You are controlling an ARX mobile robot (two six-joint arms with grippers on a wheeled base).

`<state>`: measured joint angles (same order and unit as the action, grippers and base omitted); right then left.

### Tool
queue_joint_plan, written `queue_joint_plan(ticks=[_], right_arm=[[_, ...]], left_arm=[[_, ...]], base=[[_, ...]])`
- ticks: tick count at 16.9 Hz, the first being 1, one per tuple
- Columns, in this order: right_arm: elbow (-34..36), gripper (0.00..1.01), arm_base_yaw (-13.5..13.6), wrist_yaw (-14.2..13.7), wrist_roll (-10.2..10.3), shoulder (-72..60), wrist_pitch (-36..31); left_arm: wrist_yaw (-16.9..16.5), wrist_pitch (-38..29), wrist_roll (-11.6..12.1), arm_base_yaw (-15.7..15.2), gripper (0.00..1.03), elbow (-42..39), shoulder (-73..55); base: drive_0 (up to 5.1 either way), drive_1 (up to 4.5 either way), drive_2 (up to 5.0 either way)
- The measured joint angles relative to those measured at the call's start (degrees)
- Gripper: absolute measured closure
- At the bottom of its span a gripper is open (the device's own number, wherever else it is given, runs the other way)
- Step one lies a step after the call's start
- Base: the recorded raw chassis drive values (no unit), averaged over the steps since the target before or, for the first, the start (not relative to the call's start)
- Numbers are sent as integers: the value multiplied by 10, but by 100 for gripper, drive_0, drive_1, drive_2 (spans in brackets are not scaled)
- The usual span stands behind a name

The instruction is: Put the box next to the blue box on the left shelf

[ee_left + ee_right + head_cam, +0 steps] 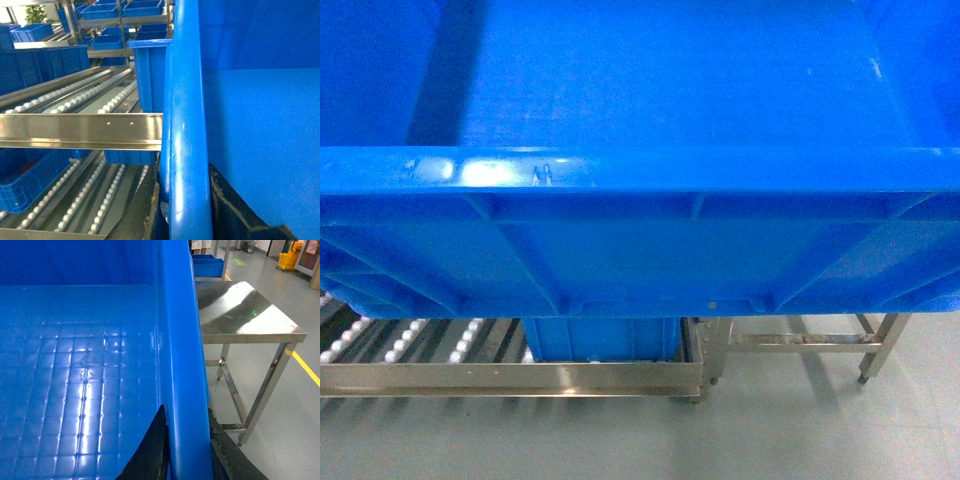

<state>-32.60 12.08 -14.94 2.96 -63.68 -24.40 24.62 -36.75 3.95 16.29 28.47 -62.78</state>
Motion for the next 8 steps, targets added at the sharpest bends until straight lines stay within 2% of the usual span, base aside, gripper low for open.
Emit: queue_joint_plan(ticks=[2, 7, 8], right_arm=[[0, 90, 0, 0, 0, 0, 0], [0, 90, 0, 0, 0, 0, 0], [0, 90, 0, 0, 0, 0, 0]], left_arm=[[0, 0, 0, 0, 85, 0, 0], [0, 0, 0, 0, 85, 0, 0], [0, -1, 2, 0, 85, 0, 0]], base=[[-488, 203, 294], [-437, 48, 423], [-493, 248, 248]])
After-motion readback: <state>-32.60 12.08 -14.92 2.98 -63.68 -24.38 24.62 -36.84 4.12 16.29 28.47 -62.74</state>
